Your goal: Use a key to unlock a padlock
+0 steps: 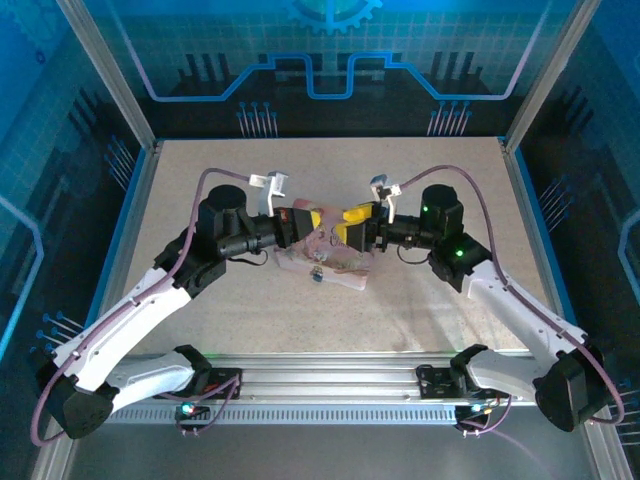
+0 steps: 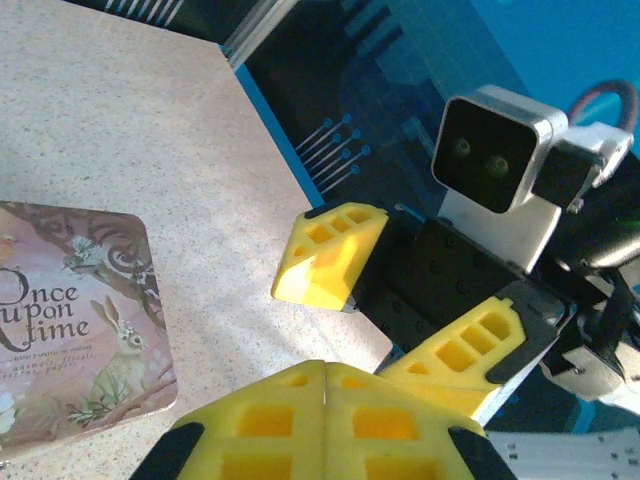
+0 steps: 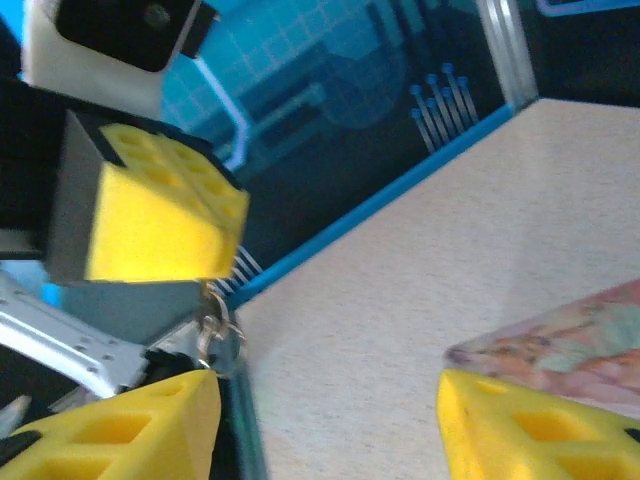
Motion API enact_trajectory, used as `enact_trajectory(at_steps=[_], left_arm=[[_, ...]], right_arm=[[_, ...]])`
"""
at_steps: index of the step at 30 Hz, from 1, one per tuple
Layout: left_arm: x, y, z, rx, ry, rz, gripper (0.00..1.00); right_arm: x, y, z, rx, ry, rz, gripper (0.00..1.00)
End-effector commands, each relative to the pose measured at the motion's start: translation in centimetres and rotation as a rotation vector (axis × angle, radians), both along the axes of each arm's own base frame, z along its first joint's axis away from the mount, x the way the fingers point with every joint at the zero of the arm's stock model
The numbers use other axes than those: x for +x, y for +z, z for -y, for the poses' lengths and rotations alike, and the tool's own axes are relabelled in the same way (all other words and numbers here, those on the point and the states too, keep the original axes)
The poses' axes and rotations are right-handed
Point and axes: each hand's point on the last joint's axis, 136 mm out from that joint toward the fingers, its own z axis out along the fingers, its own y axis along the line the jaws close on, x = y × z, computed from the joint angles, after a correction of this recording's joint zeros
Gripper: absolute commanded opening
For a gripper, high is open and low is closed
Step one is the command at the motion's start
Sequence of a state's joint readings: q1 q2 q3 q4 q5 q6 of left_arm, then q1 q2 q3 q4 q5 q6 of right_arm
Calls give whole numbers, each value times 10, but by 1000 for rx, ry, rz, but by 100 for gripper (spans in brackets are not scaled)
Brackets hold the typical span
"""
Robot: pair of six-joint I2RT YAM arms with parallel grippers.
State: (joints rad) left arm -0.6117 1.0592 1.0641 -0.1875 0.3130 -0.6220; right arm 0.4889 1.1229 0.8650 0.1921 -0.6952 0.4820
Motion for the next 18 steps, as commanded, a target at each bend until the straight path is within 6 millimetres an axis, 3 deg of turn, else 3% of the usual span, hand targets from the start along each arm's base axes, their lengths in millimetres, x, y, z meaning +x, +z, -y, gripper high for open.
enact_trajectory(at_steps=[1,18], left_arm=[[-10,24,5,-6,-84,119,0],[-8,21,11,-39,-97,98,0]], right_arm=[[-14,26,-4,124,95,-10,61],[-22,18,-25,115,196,-79,46]])
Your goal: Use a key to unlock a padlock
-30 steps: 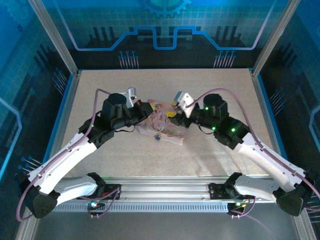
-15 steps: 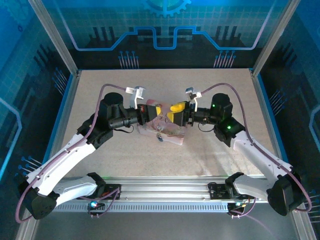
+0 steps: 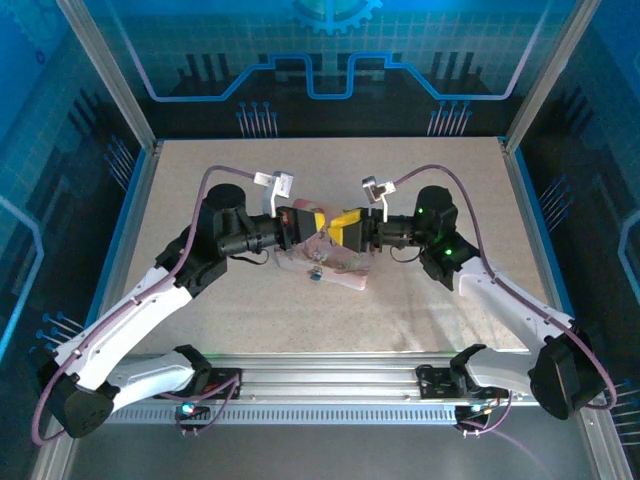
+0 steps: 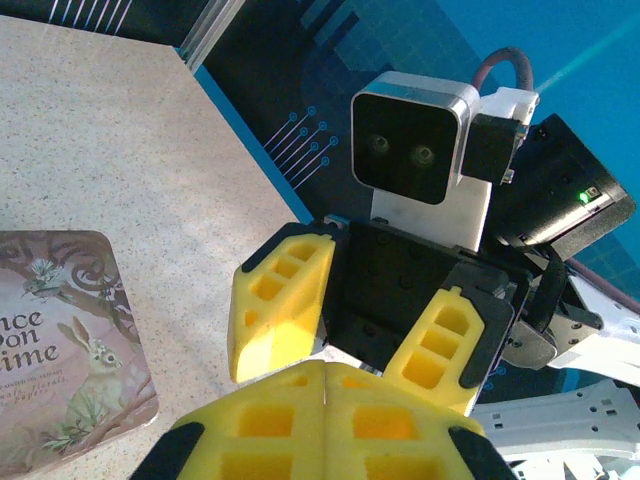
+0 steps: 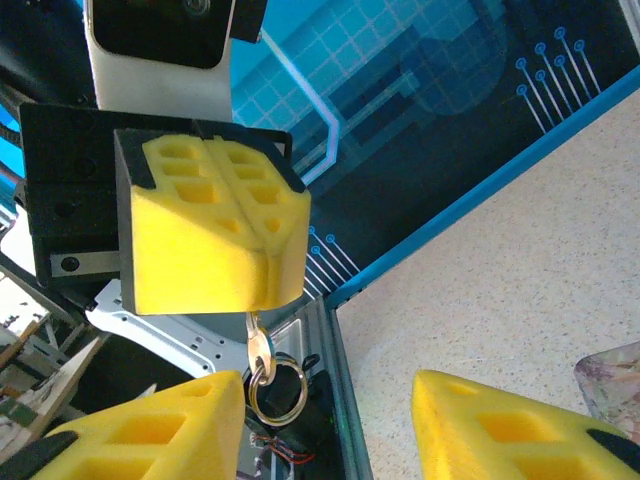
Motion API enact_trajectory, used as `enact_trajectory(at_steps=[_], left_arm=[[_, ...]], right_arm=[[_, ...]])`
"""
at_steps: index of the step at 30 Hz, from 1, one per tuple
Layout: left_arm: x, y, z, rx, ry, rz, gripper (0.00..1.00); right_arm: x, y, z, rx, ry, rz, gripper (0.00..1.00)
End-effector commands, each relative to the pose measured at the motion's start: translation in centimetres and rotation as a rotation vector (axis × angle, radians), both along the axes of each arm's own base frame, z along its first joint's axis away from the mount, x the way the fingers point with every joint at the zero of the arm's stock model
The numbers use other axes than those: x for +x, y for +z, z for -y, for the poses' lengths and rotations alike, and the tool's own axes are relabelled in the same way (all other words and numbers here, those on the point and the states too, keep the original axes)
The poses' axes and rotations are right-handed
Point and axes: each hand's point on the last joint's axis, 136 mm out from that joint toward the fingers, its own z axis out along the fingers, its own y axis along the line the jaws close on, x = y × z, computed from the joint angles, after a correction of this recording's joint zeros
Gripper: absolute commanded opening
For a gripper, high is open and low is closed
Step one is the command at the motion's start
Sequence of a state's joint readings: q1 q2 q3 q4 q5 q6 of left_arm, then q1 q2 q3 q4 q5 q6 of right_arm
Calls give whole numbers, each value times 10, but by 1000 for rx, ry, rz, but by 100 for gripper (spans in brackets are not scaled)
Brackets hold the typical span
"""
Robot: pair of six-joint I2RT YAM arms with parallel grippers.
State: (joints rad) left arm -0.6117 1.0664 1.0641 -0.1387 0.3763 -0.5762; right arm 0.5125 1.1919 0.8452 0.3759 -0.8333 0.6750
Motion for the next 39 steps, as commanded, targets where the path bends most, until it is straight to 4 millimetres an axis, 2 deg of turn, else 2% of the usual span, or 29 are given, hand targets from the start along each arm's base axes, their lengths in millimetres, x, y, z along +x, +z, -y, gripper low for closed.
enact_trajectory(at_steps=[1,13,21,28,39], left_arm=[[-2,12,3,-24,-25,33,0],[4,7,1,-12,3,24,0],[8,6,-2,-12,32,23,0],[11,3,-7,-11,63,14,0],[13,1,-14,-25,93,8,0]], right_arm=[[-8,25,-7,36,51,58,45],[-10,30,-12,44,66,69,24],[-14,24,-14,38,80,54,23],[-16,23,-16,36,86,48,16],[-14,21,-13,34,46,36,12]])
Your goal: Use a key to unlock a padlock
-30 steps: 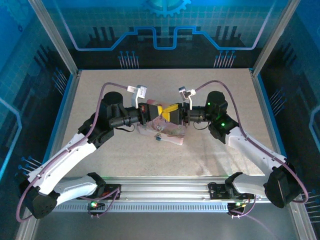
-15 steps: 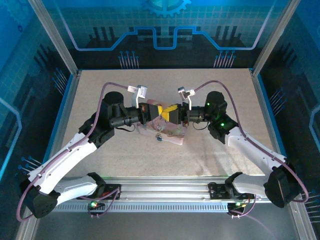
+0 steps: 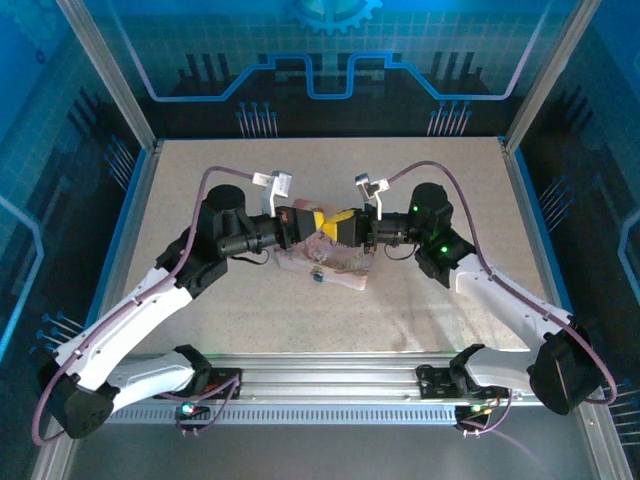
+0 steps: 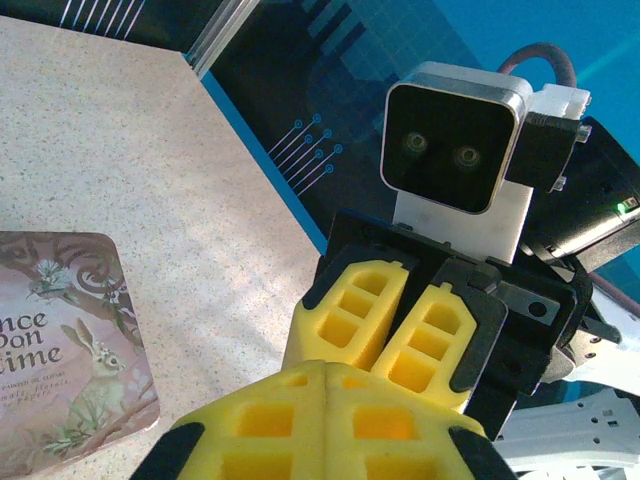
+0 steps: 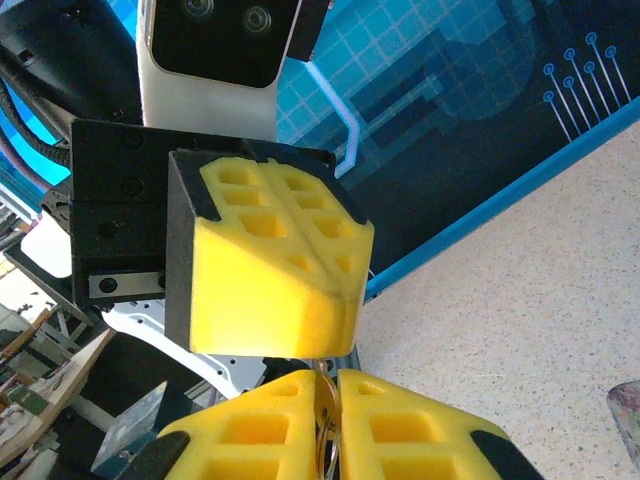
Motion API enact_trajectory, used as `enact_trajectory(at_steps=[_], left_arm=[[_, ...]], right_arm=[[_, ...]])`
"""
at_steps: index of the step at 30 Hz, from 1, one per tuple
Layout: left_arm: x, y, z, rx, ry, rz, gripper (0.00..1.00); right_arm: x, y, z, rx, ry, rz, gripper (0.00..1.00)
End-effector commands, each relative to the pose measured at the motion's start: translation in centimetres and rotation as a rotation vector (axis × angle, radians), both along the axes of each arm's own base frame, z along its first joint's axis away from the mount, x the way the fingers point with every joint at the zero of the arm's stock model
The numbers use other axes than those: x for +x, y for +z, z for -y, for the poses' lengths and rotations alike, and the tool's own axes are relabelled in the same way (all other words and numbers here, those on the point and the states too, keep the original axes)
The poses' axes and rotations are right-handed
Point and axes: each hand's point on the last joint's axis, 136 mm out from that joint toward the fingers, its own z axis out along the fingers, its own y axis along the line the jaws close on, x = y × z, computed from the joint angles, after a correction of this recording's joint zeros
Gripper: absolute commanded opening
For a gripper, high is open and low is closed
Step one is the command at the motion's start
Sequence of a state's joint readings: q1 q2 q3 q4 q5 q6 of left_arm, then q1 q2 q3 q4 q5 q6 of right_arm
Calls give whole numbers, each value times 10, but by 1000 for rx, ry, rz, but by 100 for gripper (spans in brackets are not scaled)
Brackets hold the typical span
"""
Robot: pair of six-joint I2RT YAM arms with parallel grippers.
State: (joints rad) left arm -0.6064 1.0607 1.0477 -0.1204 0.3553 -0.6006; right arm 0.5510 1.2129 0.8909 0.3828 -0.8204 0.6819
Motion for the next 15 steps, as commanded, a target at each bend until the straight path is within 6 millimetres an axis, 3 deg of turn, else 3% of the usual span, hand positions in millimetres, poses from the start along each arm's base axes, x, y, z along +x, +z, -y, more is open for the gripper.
enact_trajectory(at_steps=[1,15], left_arm=[[8,3,-10,-12,61,19,0],[7,5,-17,-28,79,34,0]], right_arm=[[-9,6,-1,15,18,10,11],[3,-14,4,-13,-39,-64,5]])
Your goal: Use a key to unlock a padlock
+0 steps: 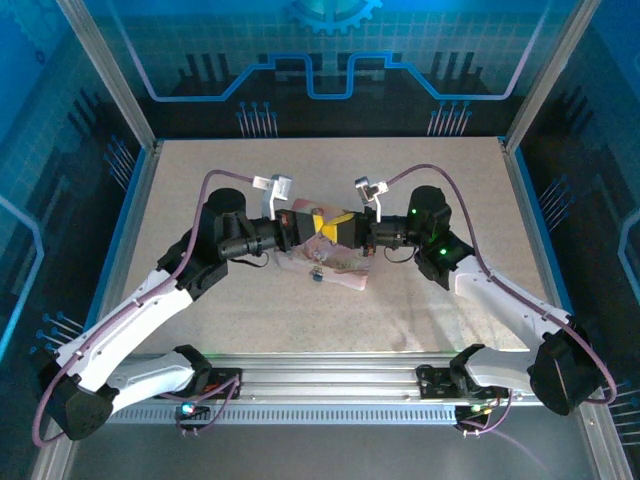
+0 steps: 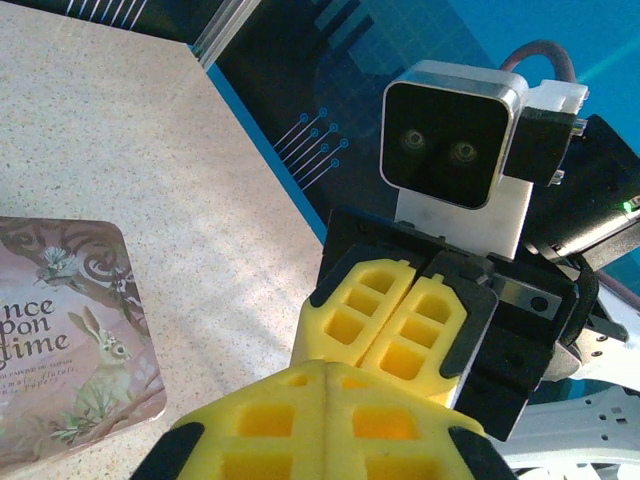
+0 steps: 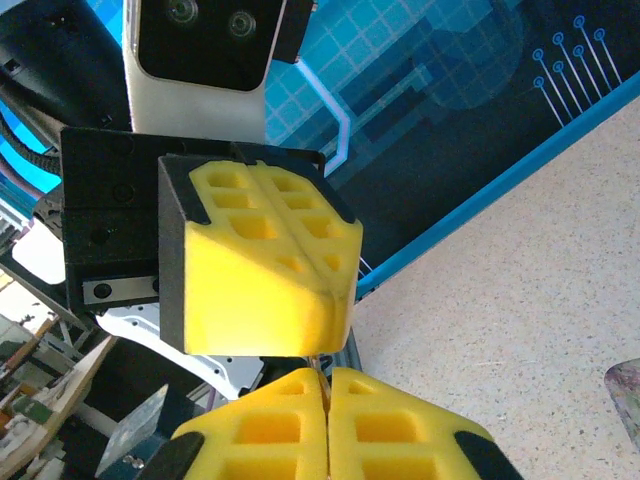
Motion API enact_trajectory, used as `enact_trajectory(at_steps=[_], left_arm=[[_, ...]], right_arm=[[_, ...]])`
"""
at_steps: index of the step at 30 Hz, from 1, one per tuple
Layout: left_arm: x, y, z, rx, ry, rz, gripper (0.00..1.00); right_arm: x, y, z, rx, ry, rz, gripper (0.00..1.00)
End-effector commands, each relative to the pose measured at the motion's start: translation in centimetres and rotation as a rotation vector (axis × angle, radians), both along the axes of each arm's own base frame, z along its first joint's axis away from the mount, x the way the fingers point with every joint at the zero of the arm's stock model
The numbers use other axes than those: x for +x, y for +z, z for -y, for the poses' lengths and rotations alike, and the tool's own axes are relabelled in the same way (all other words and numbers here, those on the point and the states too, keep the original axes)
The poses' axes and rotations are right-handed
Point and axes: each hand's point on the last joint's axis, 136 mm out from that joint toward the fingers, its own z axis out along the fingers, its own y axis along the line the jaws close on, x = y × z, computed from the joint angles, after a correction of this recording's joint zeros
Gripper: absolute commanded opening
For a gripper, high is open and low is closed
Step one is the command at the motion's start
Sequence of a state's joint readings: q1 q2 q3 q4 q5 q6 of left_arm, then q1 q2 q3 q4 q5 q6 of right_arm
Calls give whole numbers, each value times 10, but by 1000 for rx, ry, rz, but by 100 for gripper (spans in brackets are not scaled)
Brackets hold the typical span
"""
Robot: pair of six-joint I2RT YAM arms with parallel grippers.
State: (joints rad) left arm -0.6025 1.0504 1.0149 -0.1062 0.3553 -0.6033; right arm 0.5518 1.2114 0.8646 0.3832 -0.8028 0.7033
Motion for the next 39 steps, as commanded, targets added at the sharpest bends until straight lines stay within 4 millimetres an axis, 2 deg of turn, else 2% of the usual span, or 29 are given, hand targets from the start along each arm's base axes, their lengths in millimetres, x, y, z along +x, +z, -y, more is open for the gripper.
enact_trajectory(at_steps=[1,8,10,13,14,15,18,21,26,32,39], left_arm=[[7,13,-16,-30,76,42,0],[7,10,-20,-32,85,50,0],[7,8,-21,-29,93,49,11],[7,4,-24,-25,100,48,19],[7,2,-25,-21,104,44,25],[7,0,-26,-14,111,39,32],[7,-11,-32,17,130,17,44],[7,-34,-38,87,145,-21,56],[0,-88,-47,228,140,-96,67],[-9,-146,-49,329,98,-166,71],[-14,-192,-40,385,52,-223,72]], right_arm=[[3,-5,5,-4,-29,-26,4],[9,-14,11,-37,-71,-43,0],[10,-19,11,-62,-80,-46,0],[12,-32,13,-114,-96,-65,0],[13,-37,14,-134,-101,-73,0],[14,-41,15,-152,-106,-75,0],[17,-57,18,-208,-119,-91,0],[23,-79,21,-272,-136,-122,0],[37,-108,28,-323,-179,-192,0],[53,-142,37,-368,-232,-298,0],[66,-176,52,-413,-295,-413,0]])
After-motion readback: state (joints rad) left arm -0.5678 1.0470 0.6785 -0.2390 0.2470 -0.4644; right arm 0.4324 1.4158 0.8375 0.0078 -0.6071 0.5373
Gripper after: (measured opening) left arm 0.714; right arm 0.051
